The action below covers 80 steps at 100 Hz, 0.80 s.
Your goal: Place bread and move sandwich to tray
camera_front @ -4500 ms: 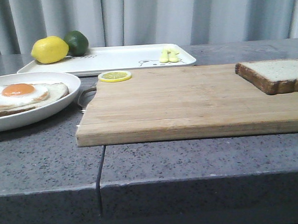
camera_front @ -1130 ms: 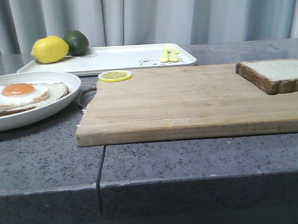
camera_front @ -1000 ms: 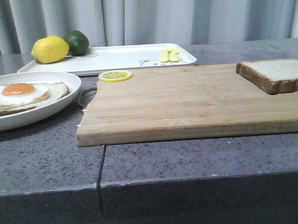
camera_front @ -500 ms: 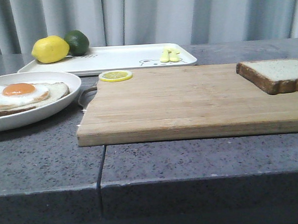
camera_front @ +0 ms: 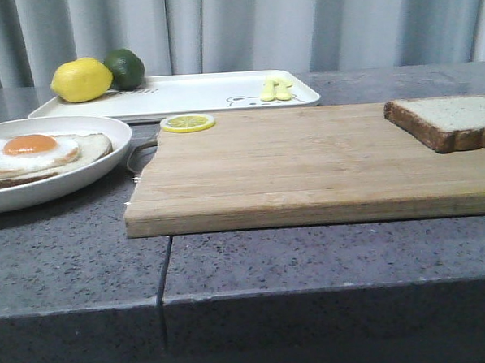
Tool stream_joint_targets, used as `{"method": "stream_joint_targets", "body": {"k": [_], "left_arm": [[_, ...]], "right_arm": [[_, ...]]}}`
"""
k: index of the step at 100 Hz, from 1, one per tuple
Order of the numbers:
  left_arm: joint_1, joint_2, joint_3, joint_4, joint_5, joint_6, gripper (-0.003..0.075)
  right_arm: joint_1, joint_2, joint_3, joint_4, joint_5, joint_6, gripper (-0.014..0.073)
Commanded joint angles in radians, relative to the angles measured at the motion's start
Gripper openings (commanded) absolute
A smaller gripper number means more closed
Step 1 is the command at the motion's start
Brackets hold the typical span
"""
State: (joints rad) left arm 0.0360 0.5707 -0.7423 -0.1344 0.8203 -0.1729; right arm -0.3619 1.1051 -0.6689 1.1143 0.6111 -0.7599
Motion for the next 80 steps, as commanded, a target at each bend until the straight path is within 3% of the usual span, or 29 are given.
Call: {"method": "stream_joint_targets", "body": {"k": [1,80], "left_arm": [[0.001,0.008,-0.036,-0.012,-0.061,0.001,0.043],[0.001,0.008,-0.036,-0.012,-0.061,0.001,0.043]], "right_arm": [[-0.027,0.024,-0.035,0.059,-0.012,-0.031,0.0394],[-0.046,0.27,-0.035,0.237,0.025,-0.232,0.0394]]}}
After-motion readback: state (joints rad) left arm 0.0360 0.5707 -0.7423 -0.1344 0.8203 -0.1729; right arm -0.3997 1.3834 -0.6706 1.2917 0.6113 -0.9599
